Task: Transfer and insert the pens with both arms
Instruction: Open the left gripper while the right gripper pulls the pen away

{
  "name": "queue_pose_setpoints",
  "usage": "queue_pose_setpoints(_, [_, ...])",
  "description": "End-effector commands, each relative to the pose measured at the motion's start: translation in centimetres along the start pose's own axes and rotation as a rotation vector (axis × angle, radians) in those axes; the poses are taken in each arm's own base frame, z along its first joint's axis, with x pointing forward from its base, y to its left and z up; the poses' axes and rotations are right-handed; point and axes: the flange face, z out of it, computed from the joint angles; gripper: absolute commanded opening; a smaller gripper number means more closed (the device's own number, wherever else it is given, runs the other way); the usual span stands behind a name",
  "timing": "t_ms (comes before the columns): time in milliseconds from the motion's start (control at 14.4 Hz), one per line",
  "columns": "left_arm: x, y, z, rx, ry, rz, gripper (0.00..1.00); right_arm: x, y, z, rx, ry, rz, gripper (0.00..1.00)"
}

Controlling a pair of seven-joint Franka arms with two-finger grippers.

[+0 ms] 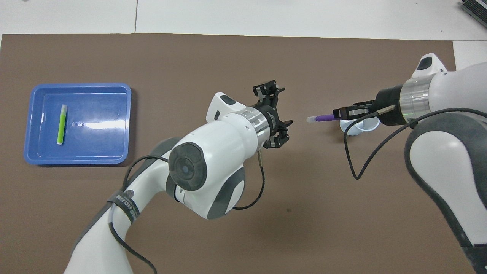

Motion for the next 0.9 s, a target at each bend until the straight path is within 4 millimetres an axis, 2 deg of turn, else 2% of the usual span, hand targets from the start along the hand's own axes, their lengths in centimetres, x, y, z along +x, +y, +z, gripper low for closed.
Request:
queue_pose_setpoints(0, [3.1, 3.1, -1.7, -0.006, 0.048, -0.059, 1.0, 0.9, 2.1, -1.4, -0.119, -0.047, -0.023, 0.0])
queue_pose_setpoints(139, [4.8, 5.3, -2.7, -0.034, 0.061, -0.087, 1.0, 0.7, 4.3, -2.2, -0.198, -0.052, -0.045, 0.0])
queue_pose_setpoints(278, [5.5, 6.0, -2.9, -0.043, 0.065, -0.085, 1.0, 0.4, 6.5, -2.3, -0.249, -0.064, -0.07, 0.0])
queue_pose_setpoints(416, [5.2, 6.2, -3.4, -0.049, 0.06, -0.086, 1.0, 0.5, 9.0, -1.7, -0.274, -0.056, -0.04, 0.0])
queue_pose_setpoints(625, [5.6, 6.7, -3.8, -0.052, 0.075, -0.045, 1.0, 0.9, 10.0, -0.3, -0.273, -0.057, -0.034, 0.0])
queue_pose_setpoints(763, [6.8, 7.1, -4.3, 0.007, 0.126, 0.041, 1.0, 1.0, 11.0, 1.1, -0.271, -0.063, -0.026, 0.0])
queue_pose_setpoints(833, [8.5, 8.3, -4.7, 0.021, 0.152, 0.086, 1.0, 0.9, 11.3, 2.0, -0.269, -0.068, -0.022, 0.0])
